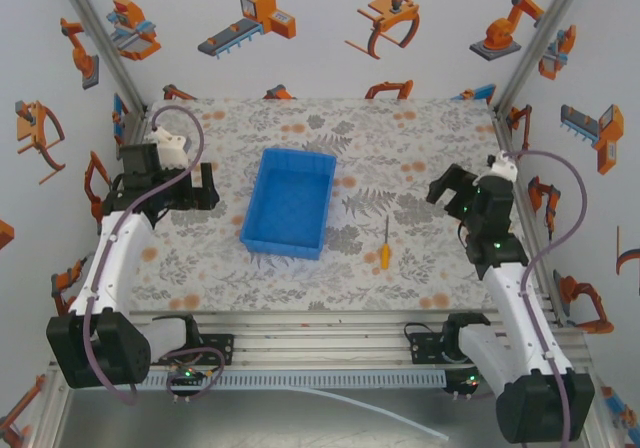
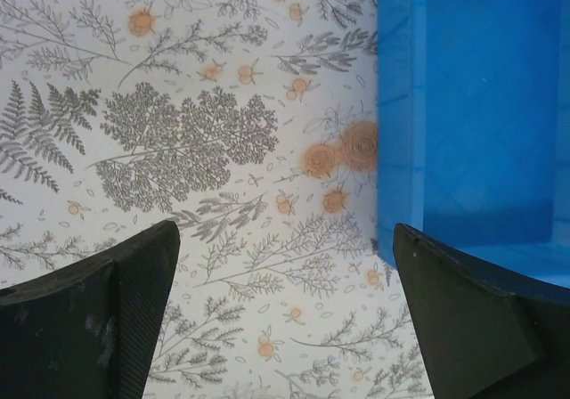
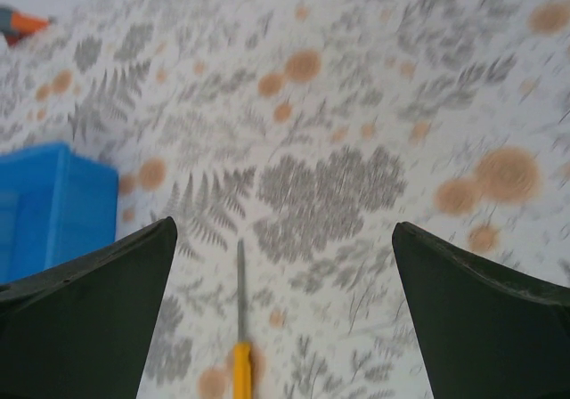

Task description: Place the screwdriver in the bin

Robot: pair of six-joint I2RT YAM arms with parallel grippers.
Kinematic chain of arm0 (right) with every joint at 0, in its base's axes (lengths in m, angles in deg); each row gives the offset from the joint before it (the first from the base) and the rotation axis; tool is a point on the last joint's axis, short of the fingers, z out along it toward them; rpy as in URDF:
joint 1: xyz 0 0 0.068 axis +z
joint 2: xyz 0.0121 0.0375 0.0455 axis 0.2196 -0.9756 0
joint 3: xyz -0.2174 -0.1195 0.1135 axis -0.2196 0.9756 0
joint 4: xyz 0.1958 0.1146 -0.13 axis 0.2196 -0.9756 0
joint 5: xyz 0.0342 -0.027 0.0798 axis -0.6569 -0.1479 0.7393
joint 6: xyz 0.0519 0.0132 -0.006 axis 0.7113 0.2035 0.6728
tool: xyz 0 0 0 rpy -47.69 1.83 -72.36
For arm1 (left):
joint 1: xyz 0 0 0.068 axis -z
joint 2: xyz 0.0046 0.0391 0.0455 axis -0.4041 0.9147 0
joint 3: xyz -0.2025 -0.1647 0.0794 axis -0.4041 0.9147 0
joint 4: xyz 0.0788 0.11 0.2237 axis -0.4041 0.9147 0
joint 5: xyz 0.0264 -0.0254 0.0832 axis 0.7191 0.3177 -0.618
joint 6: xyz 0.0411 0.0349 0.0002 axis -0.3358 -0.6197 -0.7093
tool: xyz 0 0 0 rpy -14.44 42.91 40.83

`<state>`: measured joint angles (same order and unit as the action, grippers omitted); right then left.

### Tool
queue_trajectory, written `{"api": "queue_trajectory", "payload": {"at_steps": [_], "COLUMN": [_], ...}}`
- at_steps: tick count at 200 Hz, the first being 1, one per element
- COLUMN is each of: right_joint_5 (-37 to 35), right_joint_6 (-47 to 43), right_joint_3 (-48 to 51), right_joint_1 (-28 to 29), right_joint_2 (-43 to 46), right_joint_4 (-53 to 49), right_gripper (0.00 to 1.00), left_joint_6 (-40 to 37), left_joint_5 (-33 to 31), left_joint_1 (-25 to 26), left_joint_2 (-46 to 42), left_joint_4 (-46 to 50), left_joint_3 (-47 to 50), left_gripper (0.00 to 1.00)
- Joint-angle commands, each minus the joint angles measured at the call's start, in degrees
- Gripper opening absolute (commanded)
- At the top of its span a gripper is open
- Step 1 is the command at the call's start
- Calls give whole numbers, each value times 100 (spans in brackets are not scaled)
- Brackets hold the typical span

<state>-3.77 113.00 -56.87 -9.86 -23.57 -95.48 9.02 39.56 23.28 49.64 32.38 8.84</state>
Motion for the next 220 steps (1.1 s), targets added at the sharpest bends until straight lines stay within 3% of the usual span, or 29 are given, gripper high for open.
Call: {"api": "queue_trajectory", "payload": {"at_steps": [1, 33, 53, 102, 134, 220], "right_joint_5": [528, -827, -1091, -1575, -1603, -1391], "right_joint_6": [478, 596, 808, 1044, 1171, 1507], "right_joint_3": [1, -500, -566, -1097, -1207, -858], "right_joint_1": [534, 1883, 2428, 3356, 3504, 3511], "right_joint_2": [11, -307, -875, -2526, -3186, -3730], "right_joint_4": [-1339, -2735, -2936, -2782, -2513, -1883], "right_gripper": [99, 93, 85, 80, 78, 64], "left_joint_6": [50, 101, 151, 166, 247, 284], "left_joint_5": [89, 110, 67, -15, -37, 114], "left_joint_1": [3, 33, 54, 93, 100, 100], "left_joint_2": [2, 137, 203, 232, 176, 99], "left_joint_4": [438, 567, 599, 621, 618, 650], "left_joint_3": [-287, -424, -475, -501, -481, -467], "left_gripper": [97, 97, 97, 97, 97, 97]}}
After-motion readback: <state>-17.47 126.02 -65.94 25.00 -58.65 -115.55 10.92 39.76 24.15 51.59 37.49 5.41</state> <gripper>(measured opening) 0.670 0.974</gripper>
